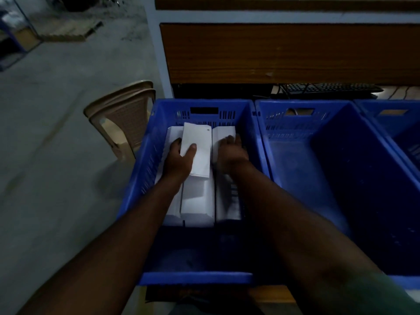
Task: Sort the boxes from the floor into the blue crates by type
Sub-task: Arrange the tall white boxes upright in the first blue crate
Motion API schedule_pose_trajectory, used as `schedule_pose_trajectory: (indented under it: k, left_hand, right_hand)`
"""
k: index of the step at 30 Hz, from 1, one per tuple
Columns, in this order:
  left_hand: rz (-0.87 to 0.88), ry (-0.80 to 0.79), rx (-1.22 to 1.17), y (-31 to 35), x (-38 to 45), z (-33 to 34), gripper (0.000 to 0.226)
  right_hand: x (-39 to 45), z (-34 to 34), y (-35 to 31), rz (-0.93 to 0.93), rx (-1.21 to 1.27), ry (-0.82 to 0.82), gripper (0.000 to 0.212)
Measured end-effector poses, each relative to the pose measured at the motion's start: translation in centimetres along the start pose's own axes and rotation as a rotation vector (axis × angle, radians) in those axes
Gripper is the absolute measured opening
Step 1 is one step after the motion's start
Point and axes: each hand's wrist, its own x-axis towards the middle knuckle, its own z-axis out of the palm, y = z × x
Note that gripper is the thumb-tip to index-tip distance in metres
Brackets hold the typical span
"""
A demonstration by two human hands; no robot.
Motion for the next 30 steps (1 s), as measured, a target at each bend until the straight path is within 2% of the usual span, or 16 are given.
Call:
schedule_pose_trajectory:
  k: [3, 4, 6, 8, 10, 13, 15, 17, 20, 22, 24, 26, 28, 30]
  left_hand:
    - [-0.064, -0.005, -0.108, 1.8, -0.4, 0.3, 0.048]
    - [-0.075, -0.021, -0.128, 2.4, -0.6, 0.5, 0.049]
    - [-0.078, -0.047, -0.149, 3.4, -1.1, 0.8, 0.049]
    - [-0.060, -0.095, -0.166, 3.6, -1.5, 0.8, 0.045]
    - [-0.026, -0.169, -0.114, 3.7, -2.2, 0.9, 0.041]
    - [-0.008, -0.201, 0.052, 3.9, -3.1, 1.0, 0.036]
    - [0.082, -0.178, 0.272, 3.6, -3.1, 0.7, 0.038]
    - [0.202, -0.234, 0.510, 2.5, -2.7, 0.2, 0.036]
    - [0.263, -0.427, 0.603, 1.0, -2.9, -0.5, 0.044]
    - [0.300, -0.405, 0.501, 1.0, -3.6, -0.4, 0.038]
    - [0.156, -0.372, 0.206, 2.3, -4.3, -0.2, 0.033]
    - [-0.114, -0.485, -0.133, 3.9, -4.7, 0.2, 0.045]
    - [-0.237, -0.567, -0.219, 4.4, -4.7, 0.3, 0.066]
    - [-0.281, -0.563, -0.222, 4.0, -4.8, 0.2, 0.084]
  right_hand:
    - [-1.8, -1.7, -0.4, 0.056, 0.607, 0.271, 0.036]
    - [-2.6, -2.4, -0.8, 0.085, 0.809, 0.280, 0.033]
    - [-3.9, -3.5, -1.5, 0.121, 1.082, 0.146, 0.044]
    - [-5.1, -3.8, -1.2, 0.118, 1.251, 0.049, 0.053]
    - [-6.4, -3.5, 0.0, 0.083, 1.239, 0.079, 0.057]
    - [-7.3, -2.6, 1.7, 0.102, 1.097, 0.098, 0.052]
    - [-8.0, -2.5, 2.0, 0.161, 0.884, 0.002, 0.063]
    - [-9.2, -2.3, 1.6, 0.171, 0.627, -0.113, 0.075]
    - [-11.5, -1.5, 0.7, 0.167, 0.369, -0.064, 0.090]
    - [-12.5, -1.4, 0.3, 0.153, 0.192, 0.097, 0.087]
    - [-13.0, -1.8, 0.0, 0.127, 0.138, 0.239, 0.068]
    - [-13.2, -2.1, -0.3, 0.078, 0.203, 0.321, 0.062]
    - [-13.1, -2.0, -0.7, 0.020, 0.306, 0.343, 0.058]
    - [-13.0, -1.7, -0.9, -0.008, 0.543, 0.325, 0.040]
